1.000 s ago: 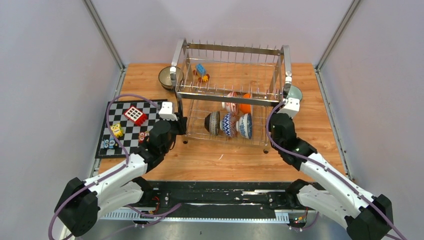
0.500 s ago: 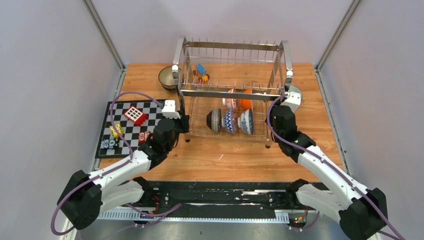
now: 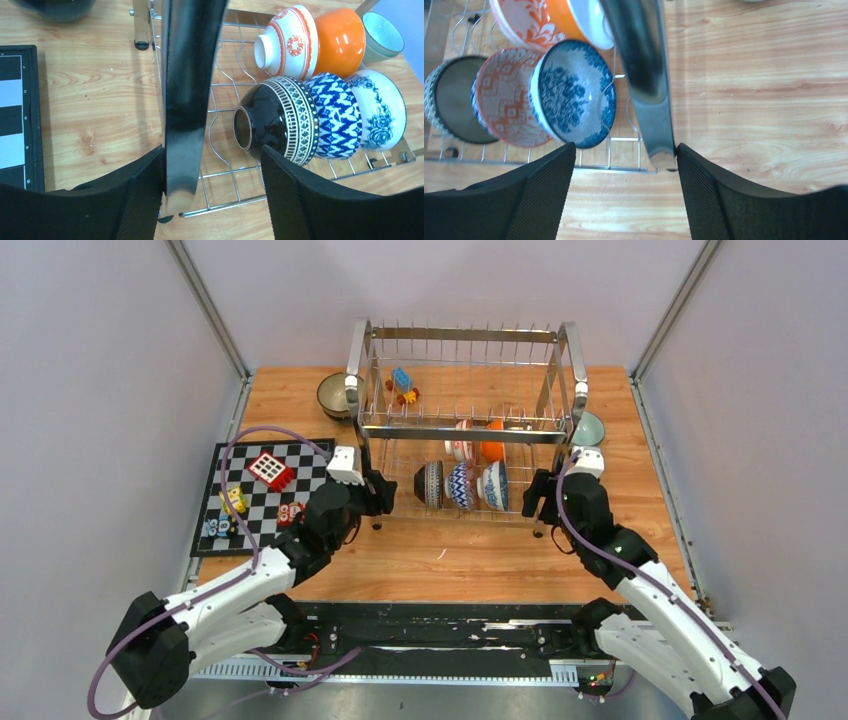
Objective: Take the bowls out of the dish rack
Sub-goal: Adjust the dish rack at the center of the board, then pick up the bowl from the dish rack.
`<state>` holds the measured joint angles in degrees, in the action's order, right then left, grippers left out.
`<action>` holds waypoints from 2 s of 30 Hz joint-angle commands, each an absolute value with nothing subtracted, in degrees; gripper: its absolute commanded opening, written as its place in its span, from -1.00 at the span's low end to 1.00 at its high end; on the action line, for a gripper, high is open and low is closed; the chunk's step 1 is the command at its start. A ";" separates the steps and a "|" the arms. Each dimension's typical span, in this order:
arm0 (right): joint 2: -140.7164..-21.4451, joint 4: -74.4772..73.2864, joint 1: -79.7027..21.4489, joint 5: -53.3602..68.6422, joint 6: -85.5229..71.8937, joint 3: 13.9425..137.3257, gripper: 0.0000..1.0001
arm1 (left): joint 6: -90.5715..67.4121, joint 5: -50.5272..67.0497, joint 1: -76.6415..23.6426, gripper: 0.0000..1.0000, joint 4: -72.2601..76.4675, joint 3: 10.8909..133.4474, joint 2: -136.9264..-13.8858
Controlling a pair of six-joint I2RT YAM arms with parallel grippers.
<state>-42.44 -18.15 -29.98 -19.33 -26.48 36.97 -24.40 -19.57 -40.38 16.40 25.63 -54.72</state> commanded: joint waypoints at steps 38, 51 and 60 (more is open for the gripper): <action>-41.45 3.72 -35.13 -7.11 -27.89 27.88 0.24 | -42.53 -17.79 -42.33 1.00 -27.89 29.41 -22.92; -46.64 19.89 -36.88 -11.70 -20.69 21.30 -0.01 | -41.89 -17.18 -42.32 1.00 -25.37 27.29 -20.99; -46.08 25.97 -37.18 -8.17 -16.37 16.23 0.04 | -40.51 -16.75 -42.29 1.00 -24.02 25.75 -18.62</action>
<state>-47.33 21.56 -36.05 -9.96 -19.25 18.59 -41.54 -17.15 -41.87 -25.74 27.18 -20.03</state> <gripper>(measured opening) 0.497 0.997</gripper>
